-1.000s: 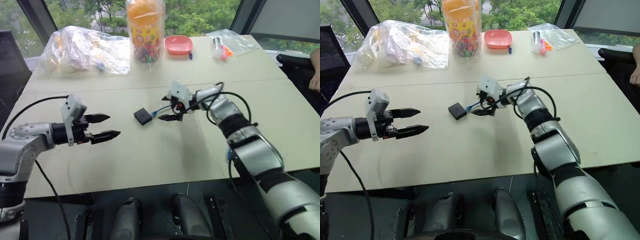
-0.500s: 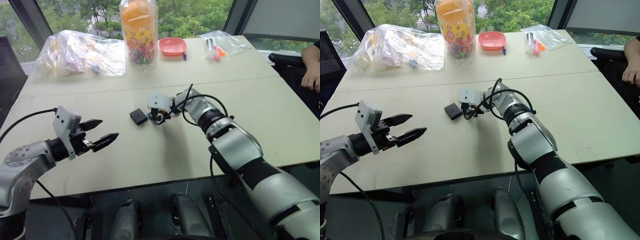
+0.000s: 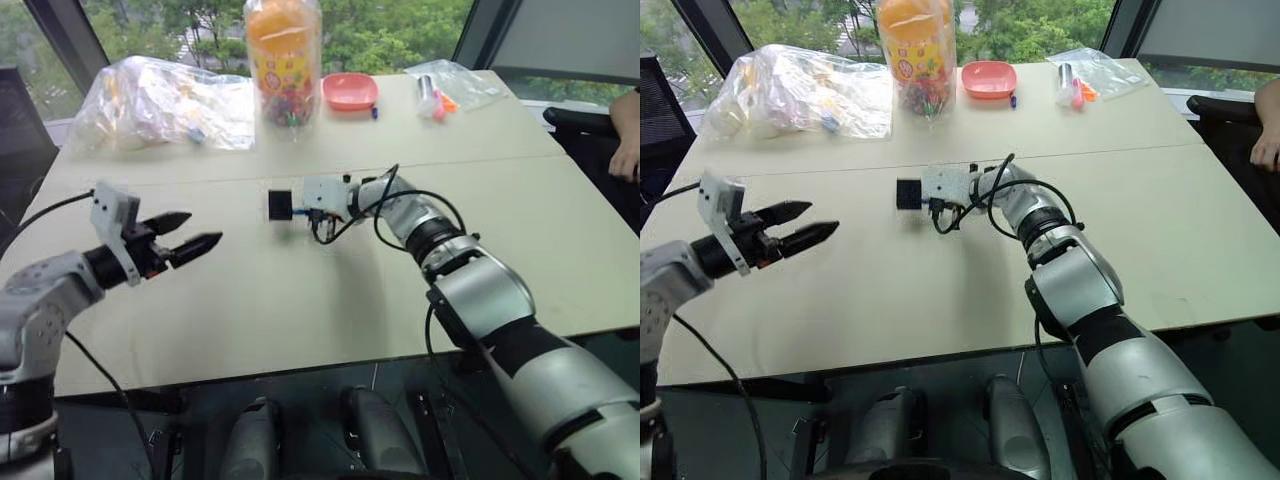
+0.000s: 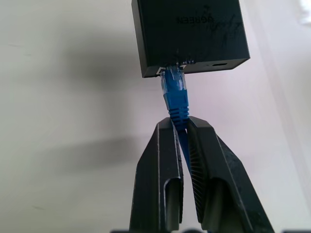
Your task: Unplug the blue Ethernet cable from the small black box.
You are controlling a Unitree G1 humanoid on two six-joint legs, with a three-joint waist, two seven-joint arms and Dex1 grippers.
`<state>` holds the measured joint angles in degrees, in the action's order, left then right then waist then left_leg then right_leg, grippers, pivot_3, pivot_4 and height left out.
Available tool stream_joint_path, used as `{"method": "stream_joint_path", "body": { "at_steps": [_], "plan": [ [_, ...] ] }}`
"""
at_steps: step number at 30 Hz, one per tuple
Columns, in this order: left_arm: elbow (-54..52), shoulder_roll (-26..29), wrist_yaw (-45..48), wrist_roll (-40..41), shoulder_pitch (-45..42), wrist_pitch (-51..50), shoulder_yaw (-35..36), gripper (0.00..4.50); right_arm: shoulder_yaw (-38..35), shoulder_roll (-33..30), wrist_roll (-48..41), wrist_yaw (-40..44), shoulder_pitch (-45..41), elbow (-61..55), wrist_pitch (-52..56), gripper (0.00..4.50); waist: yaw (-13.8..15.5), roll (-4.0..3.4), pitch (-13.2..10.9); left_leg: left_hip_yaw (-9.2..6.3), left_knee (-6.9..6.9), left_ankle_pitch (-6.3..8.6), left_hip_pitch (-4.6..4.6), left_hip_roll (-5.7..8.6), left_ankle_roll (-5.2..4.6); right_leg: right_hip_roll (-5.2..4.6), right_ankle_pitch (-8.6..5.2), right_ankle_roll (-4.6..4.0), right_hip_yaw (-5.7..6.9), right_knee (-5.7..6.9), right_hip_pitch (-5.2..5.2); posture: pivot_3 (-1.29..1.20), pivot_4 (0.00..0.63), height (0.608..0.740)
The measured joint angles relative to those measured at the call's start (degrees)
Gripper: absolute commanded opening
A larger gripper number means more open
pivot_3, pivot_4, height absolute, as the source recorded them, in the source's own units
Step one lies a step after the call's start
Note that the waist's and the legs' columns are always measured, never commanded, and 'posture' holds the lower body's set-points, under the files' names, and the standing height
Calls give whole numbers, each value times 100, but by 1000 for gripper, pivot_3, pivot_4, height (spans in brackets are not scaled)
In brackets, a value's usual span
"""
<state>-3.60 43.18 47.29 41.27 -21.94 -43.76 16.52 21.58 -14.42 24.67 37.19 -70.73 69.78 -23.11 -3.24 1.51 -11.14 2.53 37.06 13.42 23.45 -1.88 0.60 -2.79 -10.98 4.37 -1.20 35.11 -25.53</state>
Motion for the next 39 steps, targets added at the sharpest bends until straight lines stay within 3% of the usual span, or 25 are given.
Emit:
{"method": "stream_joint_path", "body": {
  "at_steps": [4, 9, 17, 20, 27, 28, 31, 35, 38, 39],
  "plan": [
    [1729, -312, 752, -326, -1574, 225, -652, 4500, 8, -719, 344, -1164, 965, -1407, -881, 47, 71, 3, 1, 9, -2, 1, 7, 8, -1, -3, 0, 23, -9, -5, -1, 0, 150, 740],
    [3802, -999, 1457, -986, -3086, 905, -1303, 4500, -10, -1030, 441, -1502, 1618, -2564, -906, 47, 41, 4, 0, 9, -1, 1, 0, 3, -4, 10, 4, 38, -10, -1, -2, 0, 150, 740],
    [6353, -1895, 1912, -1818, -4510, 2038, -1426, 4500, -80, -1103, 451, -1887, 1960, -3432, -471, 47, 62, 5, -1, 6, 1, 1, 2, 3, -6, 11, 3, 40, -11, 1, -1, 0, 150, 740],
    [6858, -2100, 1952, -1944, -4780, 2295, -1329, 3634, -82, -1107, 451, -1905, 2117, -3682, -328, 0, 73, 6, -2, 5, 2, 2, 5, 4, -8, 10, 1, 43, -11, 0, -1, 0, 150, 740],
    [7159, -2210, 2315, -2132, -4928, 2506, -1233, 709, -82, -1127, 451, -1910, 2287, -4016, -74, 0, 70, 6, -2, 3, 3, 4, 4, 4, -11, 11, 1, 43, -10, 2, -1, 0, 150, 740],
    [7165, -2233, 2375, -2156, -4934, 2511, -1231, 508, -82, -1137, 451, -1910, 2308, -4038, -45, 0, 71, 6, -2, 3, 4, 4, 4, 4, -11, 10, 1, 43, -11, 2, -1, 0, 150, 740],
    [7166, -2233, 2421, -2244, -4935, 2524, -1229, 524, -81, -1137, 445, -1892, 2359, -4088, -16, 0, 72, 7, -2, 3, 4, 4, 5, 4, -11, 10, 1, 43, -11, 1, -1, 0, 150, 740],
    [7216, -2213, 2389, -2307, -4934, 2522, -1093, 524, -190, -1146, 312, -1795, 2558, -4386, 126, 1614, 68, 7, -2, 2, 3, 4, 5, 4, -11, 11, 1, 44, -11, 1, -1, 0, 150, 740],
    [7238, -2187, 2407, -2245, -4919, 2369, -864, 524, -697, -956, -419, -1507, 3122, -5021, 895, 3085, 78, 7, -2, -4, 4, 5, 5, 3, -12, 11, 0, 47, -8, 3, 2, 0, 150, 740],
    [7241, -2167, 2428, -2195, -4908, 2265, -778, 524, -947, -739, -950, -1335, 3406, -5366, 1397, 3085, 80, 7, -1, -7, 3, 5, 5, 2, -12, 11, 0, 47, -7, 3, 2, 0, 150, 740]
  ]
}}
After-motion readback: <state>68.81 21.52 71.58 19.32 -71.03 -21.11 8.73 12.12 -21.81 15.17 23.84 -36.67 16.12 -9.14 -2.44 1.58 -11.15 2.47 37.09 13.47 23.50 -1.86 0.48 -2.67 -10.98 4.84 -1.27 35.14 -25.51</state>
